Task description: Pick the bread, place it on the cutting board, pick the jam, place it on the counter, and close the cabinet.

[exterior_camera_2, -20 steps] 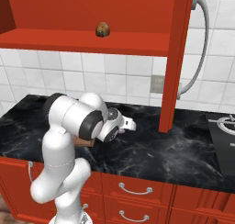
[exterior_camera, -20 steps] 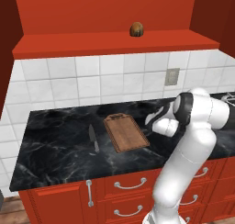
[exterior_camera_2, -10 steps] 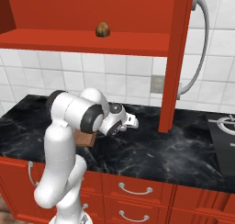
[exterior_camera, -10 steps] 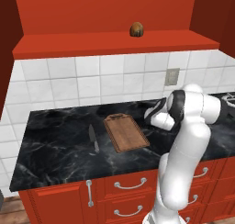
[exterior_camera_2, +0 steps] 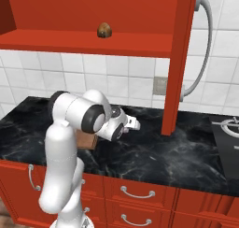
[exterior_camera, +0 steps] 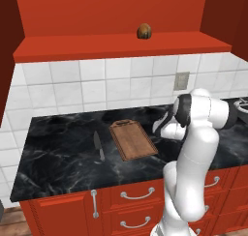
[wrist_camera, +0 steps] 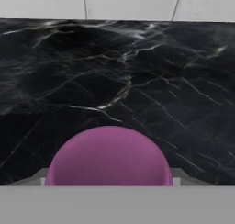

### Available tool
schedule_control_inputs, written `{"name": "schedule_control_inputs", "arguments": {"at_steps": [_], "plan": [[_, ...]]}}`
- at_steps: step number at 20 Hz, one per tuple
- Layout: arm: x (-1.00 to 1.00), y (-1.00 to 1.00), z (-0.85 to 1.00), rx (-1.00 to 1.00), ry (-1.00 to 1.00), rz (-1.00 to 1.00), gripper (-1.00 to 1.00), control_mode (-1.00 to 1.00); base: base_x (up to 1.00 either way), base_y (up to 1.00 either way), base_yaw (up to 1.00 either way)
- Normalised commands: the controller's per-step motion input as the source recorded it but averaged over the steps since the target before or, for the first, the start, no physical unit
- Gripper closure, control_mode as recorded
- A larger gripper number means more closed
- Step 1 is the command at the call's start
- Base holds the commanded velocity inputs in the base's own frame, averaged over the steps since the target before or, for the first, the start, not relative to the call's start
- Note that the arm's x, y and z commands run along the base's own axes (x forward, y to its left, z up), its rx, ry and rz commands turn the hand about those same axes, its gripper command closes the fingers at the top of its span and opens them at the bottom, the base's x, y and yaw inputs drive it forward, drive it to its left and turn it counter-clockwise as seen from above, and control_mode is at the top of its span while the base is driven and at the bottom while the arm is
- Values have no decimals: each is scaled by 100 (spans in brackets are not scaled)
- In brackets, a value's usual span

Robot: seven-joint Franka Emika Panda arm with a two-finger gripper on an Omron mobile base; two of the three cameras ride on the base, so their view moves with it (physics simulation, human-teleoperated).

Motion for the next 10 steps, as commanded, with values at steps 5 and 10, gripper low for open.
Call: {"name": "schedule_control_inputs", "arguments": {"at_steps": [5, 10], "plan": [[-8, 0, 0, 0, -2, 0, -100, -100, 0, 0, 0], [-17, -6, 0, 0, 0, 0, -100, -100, 0, 0, 0]]}}
